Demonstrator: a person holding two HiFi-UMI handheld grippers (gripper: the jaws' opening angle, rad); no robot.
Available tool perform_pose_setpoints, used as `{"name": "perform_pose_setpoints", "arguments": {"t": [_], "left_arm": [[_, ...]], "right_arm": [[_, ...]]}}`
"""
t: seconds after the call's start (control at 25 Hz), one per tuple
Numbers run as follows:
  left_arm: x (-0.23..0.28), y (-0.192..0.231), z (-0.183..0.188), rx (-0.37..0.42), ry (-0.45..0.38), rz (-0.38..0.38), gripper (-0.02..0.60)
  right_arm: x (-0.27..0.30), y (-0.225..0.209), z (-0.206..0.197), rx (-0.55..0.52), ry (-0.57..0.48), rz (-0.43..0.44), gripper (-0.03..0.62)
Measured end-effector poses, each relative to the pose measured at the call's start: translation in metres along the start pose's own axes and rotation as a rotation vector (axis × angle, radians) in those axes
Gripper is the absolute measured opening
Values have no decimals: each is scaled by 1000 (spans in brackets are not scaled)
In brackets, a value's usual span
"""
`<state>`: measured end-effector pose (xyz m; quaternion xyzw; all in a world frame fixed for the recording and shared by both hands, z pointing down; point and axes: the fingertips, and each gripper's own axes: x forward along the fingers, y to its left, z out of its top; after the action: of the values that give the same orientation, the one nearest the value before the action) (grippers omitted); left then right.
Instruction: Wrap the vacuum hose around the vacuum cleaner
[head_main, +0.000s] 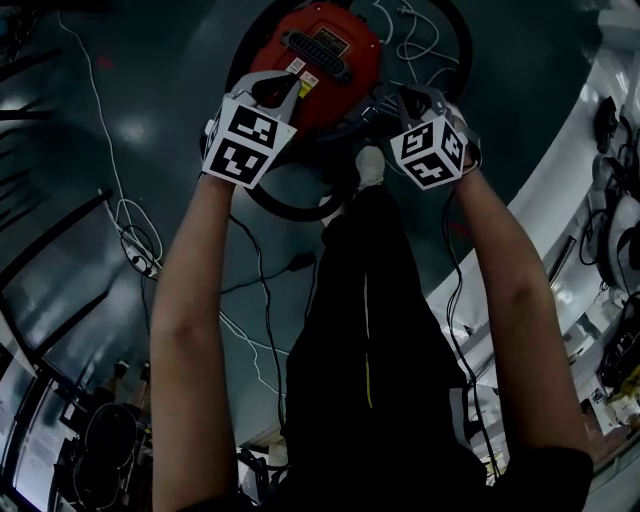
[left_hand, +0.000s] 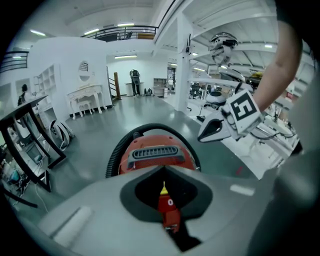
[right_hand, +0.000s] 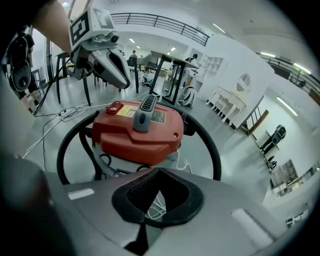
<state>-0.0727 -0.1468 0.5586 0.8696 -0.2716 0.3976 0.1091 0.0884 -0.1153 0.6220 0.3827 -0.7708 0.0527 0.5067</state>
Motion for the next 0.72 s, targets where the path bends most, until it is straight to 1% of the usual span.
{"name": "perform_pose_setpoints", "arguments": {"t": [0.16, 0.48, 0.56, 0.64, 0.72], "left_arm": [[-10, -18, -13, -20, 13, -5, 11], [-28, -60, -31, -96, 39, -10, 11], [-36, -68, -29, -130, 24, 3, 11], [-44, -74, -26, -172, 12, 18, 11], [-52, -83, -25, -218, 16, 17, 11]], "right_arm": [[-13, 20, -5, 23, 9, 17, -5], [-35, 52, 4, 149, -5, 51, -5], [-43, 55, 9, 201, -18, 50, -5], [-53, 54, 16, 275, -40, 40, -5], [-66, 51, 24, 355, -61, 27, -5]]}}
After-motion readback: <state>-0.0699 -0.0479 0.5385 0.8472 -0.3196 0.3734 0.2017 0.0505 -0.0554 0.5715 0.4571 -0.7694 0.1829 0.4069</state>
